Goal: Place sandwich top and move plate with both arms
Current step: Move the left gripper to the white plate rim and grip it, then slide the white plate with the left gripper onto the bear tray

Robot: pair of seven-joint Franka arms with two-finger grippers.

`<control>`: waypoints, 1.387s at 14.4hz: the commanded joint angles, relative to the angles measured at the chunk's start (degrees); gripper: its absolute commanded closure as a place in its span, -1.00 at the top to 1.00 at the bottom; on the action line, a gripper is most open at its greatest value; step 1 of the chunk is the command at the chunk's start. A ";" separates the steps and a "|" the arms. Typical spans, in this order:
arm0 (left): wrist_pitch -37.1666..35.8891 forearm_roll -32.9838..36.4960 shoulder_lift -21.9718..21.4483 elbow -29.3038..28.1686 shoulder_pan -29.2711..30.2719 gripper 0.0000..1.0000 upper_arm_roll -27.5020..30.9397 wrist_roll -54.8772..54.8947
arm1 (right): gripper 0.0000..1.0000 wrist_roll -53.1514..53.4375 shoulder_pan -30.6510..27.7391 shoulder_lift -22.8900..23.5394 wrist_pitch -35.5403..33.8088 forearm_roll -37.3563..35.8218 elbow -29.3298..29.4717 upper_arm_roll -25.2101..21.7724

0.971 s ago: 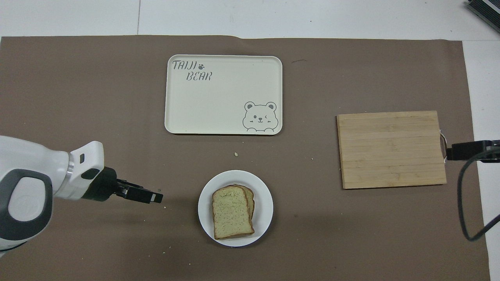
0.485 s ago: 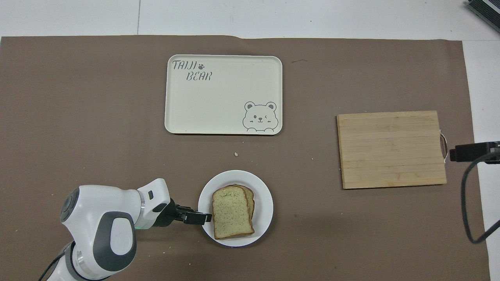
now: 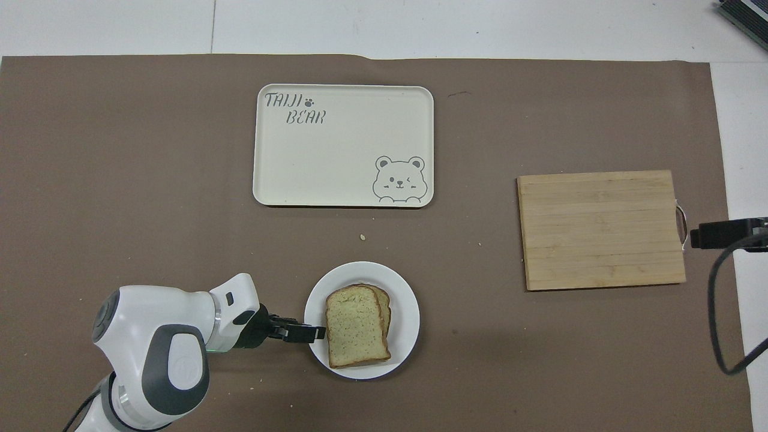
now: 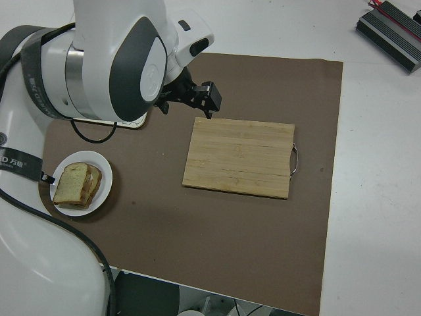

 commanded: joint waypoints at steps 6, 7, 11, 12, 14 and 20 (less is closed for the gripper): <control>-1.46 -9.61 4.39 -0.80 0.98 -0.80 0.43 10.97 | 1.00 -1.66 -0.71 -0.81 -0.64 0.39 -0.39 0.21; -2.17 -9.61 4.39 -0.72 1.94 -1.00 0.43 10.97 | 1.00 -1.66 -0.71 -0.81 -0.64 0.39 -0.39 0.21; -5.43 -9.61 4.48 0.07 4.23 -1.00 0.52 10.62 | 1.00 -1.66 -0.71 -0.81 -0.64 0.39 -0.39 0.21; -5.78 -9.61 4.39 0.42 4.67 -1.00 0.52 10.45 | 1.00 -1.66 -0.71 -0.90 -0.64 0.39 -0.39 0.21; -7.88 -9.61 4.56 1.39 6.07 -1.00 0.52 10.36 | 1.00 -1.66 -0.71 -0.81 -0.64 0.30 -0.39 0.21; -17.89 -9.44 6.49 8.50 12.13 -1.00 0.79 7.90 | 1.00 -1.66 -0.71 -0.81 -0.64 0.39 -0.39 0.21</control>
